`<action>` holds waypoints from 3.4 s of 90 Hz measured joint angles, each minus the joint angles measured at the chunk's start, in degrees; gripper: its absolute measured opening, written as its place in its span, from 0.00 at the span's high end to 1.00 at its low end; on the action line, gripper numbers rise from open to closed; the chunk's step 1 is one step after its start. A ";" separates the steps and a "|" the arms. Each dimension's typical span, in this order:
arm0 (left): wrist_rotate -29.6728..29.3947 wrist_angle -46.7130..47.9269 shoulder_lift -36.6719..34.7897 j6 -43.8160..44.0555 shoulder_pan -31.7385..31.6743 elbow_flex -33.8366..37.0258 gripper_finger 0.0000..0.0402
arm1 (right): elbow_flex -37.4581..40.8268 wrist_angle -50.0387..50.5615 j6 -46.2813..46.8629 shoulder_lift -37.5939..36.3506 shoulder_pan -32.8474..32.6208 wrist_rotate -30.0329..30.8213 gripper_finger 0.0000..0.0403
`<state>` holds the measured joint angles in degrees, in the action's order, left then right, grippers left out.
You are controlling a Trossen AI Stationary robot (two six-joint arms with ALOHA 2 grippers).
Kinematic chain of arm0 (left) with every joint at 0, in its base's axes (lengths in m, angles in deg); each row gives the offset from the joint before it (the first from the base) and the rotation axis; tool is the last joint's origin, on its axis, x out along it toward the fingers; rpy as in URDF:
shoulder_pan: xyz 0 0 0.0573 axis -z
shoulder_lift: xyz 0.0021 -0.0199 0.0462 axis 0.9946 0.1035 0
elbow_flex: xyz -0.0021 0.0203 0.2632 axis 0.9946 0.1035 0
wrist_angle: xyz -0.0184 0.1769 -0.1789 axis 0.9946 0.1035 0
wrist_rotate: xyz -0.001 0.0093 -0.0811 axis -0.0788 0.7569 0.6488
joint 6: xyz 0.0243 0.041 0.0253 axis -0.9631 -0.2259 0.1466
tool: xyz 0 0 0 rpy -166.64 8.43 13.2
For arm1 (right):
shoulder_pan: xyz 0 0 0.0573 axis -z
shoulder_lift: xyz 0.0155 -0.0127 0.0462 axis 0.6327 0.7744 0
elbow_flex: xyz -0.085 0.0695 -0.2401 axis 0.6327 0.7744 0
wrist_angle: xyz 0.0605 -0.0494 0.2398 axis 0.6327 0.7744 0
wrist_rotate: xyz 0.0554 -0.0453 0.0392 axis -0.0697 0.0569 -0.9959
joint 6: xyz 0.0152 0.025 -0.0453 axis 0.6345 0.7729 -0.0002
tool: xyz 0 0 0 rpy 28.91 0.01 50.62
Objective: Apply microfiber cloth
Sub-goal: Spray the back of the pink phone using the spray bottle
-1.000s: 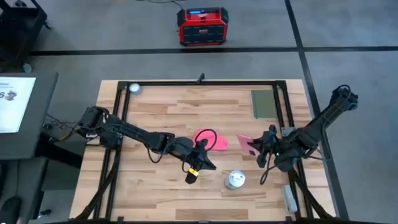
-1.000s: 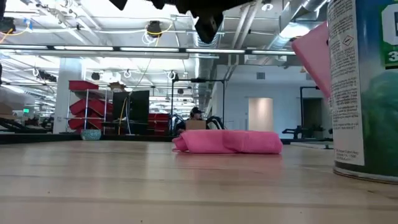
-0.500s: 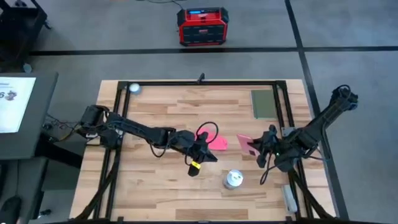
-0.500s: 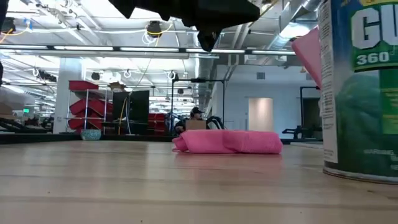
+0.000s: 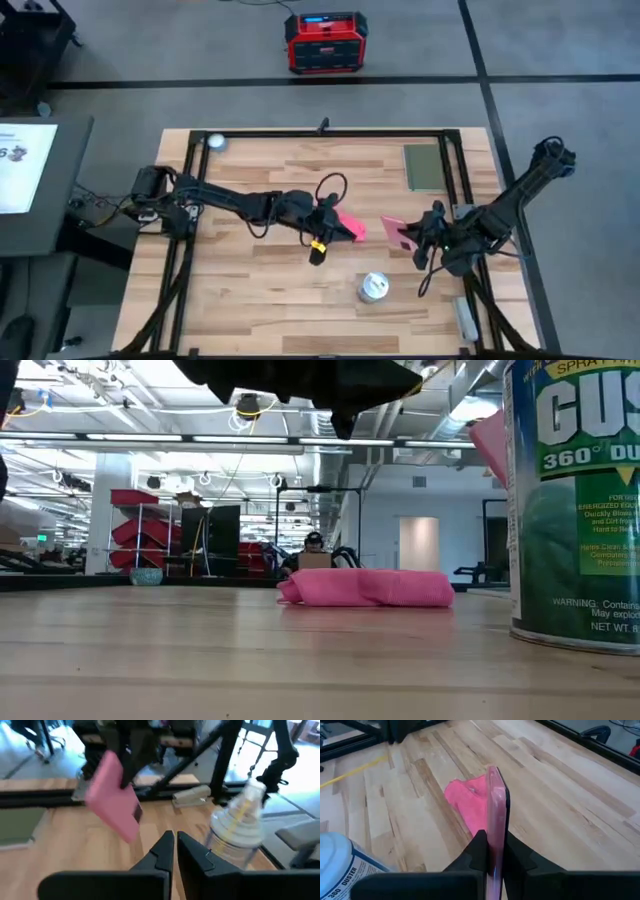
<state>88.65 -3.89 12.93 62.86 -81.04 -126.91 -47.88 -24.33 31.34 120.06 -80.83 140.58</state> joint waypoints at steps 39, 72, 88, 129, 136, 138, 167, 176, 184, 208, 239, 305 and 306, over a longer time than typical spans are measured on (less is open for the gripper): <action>3.50 -1.39 -0.92 0.51 3.96 0.02 1.00 | 0.00 -0.35 -5.88 0.00 5.20 1.95 0.96; -2.40 5.50 -1.06 2.56 8.70 -0.02 1.00 | 0.17 -1.26 -9.07 -0.02 8.63 2.10 0.96; -2.58 5.72 1.03 1.72 7.72 0.01 1.00 | 0.17 -1.42 -9.14 -0.02 8.26 1.98 0.96; 1.99 3.72 0.98 -1.20 -1.35 -0.02 1.00 | 0.17 -1.35 -9.14 -0.02 8.24 1.66 0.96; 3.92 2.09 0.98 -1.28 -2.68 -0.02 1.00 | 0.17 -1.37 -9.11 -0.02 8.24 1.66 0.96; 4.58 1.66 0.98 -1.26 -3.02 -0.02 1.00 | 0.17 -1.37 -9.11 -0.02 8.24 1.66 0.96; 5.38 2.08 -2.40 -5.07 0.42 0.03 1.00 | 0.17 -0.31 -9.08 -0.02 8.24 1.70 0.96; 5.43 2.21 -4.80 -6.01 4.03 -0.06 1.00 | 0.17 -0.25 -9.07 -0.02 8.24 1.68 0.96; 5.15 3.08 -5.95 -5.70 6.57 -0.06 1.00 | 0.17 -0.25 -9.07 -0.02 8.24 1.68 0.96; 4.90 0.56 -2.22 0.17 10.91 -0.02 1.00 | 0.17 -1.72 -9.09 -0.02 8.24 1.68 0.96; 6.38 -2.90 4.58 5.04 14.66 -5.35 1.00 | 0.17 -1.64 -9.55 -0.02 8.31 1.64 0.96; -1.13 -1.63 12.10 2.53 10.29 -10.70 1.00 | 0.17 -1.54 -10.11 0.00 8.31 1.88 0.96; -1.13 -1.68 12.11 2.49 10.28 -10.70 1.00 | 0.17 -1.55 -10.12 0.00 8.31 1.88 0.96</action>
<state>87.52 -5.58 25.04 65.35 -70.76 -137.61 -47.70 -25.88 21.22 120.06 -72.53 142.46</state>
